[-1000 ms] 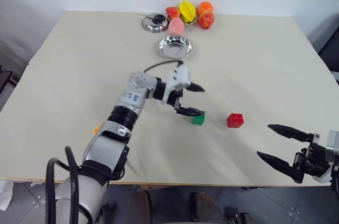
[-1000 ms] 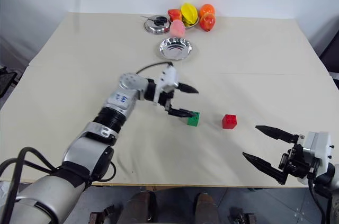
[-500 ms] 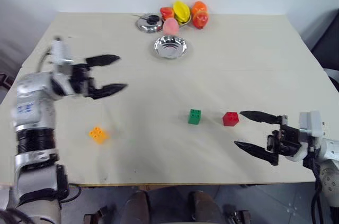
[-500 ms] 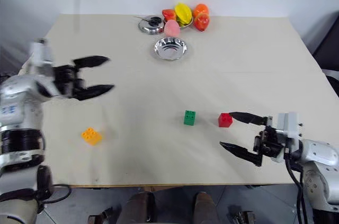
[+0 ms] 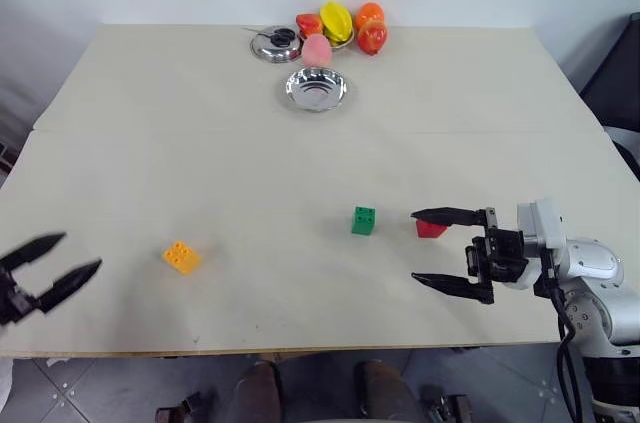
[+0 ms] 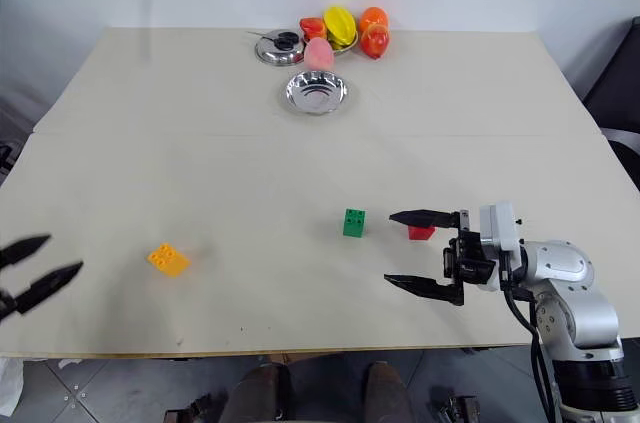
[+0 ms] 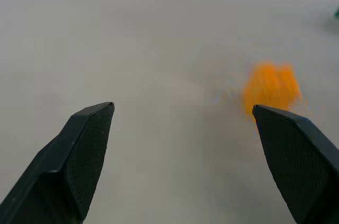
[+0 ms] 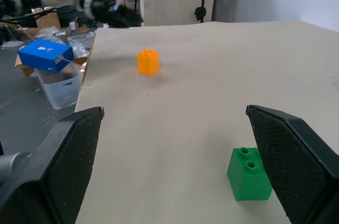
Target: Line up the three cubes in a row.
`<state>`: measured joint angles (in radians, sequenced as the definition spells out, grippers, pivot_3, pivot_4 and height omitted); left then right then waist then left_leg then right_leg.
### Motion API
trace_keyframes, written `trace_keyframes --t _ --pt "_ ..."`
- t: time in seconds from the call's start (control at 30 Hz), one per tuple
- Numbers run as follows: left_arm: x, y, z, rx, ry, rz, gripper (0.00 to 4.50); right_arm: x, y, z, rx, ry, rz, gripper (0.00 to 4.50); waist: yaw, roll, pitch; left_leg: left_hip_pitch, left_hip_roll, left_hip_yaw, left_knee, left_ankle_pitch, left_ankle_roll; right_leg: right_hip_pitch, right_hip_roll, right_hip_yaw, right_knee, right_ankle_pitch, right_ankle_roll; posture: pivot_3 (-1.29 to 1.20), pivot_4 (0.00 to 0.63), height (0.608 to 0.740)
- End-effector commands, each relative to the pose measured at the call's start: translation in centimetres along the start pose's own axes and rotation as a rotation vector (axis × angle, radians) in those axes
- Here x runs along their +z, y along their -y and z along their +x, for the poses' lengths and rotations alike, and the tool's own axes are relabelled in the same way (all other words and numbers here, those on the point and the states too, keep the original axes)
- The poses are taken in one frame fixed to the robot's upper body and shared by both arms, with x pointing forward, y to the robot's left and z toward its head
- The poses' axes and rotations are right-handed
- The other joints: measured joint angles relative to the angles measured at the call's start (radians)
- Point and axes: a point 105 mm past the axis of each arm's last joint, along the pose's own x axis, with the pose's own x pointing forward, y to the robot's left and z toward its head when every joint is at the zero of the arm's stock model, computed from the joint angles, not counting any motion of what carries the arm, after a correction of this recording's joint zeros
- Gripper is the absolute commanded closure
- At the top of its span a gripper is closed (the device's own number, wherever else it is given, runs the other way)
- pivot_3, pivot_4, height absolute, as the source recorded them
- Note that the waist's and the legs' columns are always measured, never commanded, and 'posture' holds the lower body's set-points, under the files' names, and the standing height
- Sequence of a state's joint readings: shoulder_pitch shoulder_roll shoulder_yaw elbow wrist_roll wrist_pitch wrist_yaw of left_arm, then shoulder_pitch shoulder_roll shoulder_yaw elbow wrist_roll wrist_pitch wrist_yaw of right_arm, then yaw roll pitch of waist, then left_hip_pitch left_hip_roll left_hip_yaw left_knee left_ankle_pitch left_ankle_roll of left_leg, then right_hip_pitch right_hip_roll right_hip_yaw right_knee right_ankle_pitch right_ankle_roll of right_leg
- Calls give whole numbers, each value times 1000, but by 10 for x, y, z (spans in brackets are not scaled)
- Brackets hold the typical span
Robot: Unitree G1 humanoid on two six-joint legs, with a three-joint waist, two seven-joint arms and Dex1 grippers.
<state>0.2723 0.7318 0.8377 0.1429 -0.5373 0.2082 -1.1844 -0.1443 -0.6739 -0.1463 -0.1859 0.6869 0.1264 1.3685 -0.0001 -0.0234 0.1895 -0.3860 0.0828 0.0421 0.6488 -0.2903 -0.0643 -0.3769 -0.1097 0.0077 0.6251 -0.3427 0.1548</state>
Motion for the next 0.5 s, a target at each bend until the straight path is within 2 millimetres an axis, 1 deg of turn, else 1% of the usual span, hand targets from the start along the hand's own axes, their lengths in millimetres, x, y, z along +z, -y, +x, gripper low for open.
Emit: trace_keyframes --t 0.03,0.1,0.2,0.23,0.3,0.33,0.37,0.43,0.5 --pt "0 12 -10 -24 5 45 62 4 0 -2 12 14 -36 0 0 -1 0 0 0 0 0 0 0 0 0 0 0 0 0 0 150 740" --pt "-5 23 -6 -66 5 34 62 3 -1 -4 11 2 -36 0 -1 -1 0 0 0 0 0 0 0 0 0 0 0 0 0 0 150 740" --pt "-2 30 5 -88 36 64 62 2 -1 -7 7 -11 -35 0 -1 -1 0 0 0 0 0 0 0 0 0 0 0 0 0 0 150 740" --pt "-1 35 12 -116 40 66 62 1 -1 -8 6 -16 -32 0 -2 -1 -1 0 0 0 0 0 0 0 0 0 0 0 0 0 150 740" --pt "-4 53 28 -220 12 61 62 1 -1 -9 4 -24 -30 0 -2 -1 -1 0 0 0 0 0 0 0 0 0 0 0 0 0 150 740" --pt "-4 57 38 -236 25 79 62 0 -1 -10 0 -28 -31 0 -3 -1 -1 0 0 0 0 0 0 0 0 0 0 0 0 0 150 740" --pt "-5 55 49 -217 36 77 62 0 0 -11 -4 -32 -27 0 -2 0 -1 0 0 0 0 0 0 0 0 0 0 0 0 0 150 740" --pt "-7 53 62 -197 48 70 62 0 0 -12 -8 -36 -23 0 -1 0 -1 0 0 0 0 0 0 0 0 0 1 0 0 0 150 740" --pt "-13 55 70 -210 30 73 62 -1 0 -13 -12 -40 -22 0 -2 0 -1 1 0 0 0 0 0 0 0 0 1 0 0 0 150 740"
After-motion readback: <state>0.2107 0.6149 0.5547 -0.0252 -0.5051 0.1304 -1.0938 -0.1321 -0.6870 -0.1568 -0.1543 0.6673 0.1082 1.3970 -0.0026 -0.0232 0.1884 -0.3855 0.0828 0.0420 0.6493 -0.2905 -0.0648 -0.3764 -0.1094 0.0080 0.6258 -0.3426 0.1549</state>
